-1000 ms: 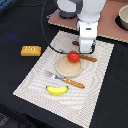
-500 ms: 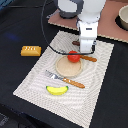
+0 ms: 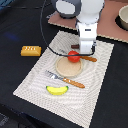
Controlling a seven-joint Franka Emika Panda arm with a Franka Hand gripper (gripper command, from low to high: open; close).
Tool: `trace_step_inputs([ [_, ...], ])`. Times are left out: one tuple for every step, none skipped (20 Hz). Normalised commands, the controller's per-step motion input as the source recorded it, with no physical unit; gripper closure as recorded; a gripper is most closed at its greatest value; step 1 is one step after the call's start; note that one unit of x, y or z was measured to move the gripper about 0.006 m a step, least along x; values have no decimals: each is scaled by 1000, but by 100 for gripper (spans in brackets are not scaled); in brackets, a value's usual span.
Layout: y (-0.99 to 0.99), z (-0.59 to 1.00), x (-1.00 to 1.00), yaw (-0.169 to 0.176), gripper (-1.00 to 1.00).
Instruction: Interact with the objects in diverse but meaningful ways.
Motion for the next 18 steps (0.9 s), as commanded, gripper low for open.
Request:
trace_step_inputs([
  [337, 1000, 109, -27, 100],
  [297, 1000, 49, -38, 100],
  [203, 1000, 0, -46, 100],
  [91, 1000, -120, -47, 100],
  [0, 1000, -286, -41, 100],
  [0, 1000, -420, -42, 100],
  [0, 1000, -529, -43, 100],
  [0, 1000, -557, -45, 100],
  [0, 1000, -560, -43, 100],
  [-43, 1000, -634, -35, 100],
  [-134, 1000, -711, -31, 100],
  [-226, 1000, -763, -23, 100],
  [-243, 983, -754, -16, 100],
  [-251, 923, -746, -5, 100],
  [-263, 797, -717, -13, 100],
  [-249, 680, -683, -19, 100],
  [-280, 617, -654, -9, 100],
  [-329, 569, -626, 0, 100],
])
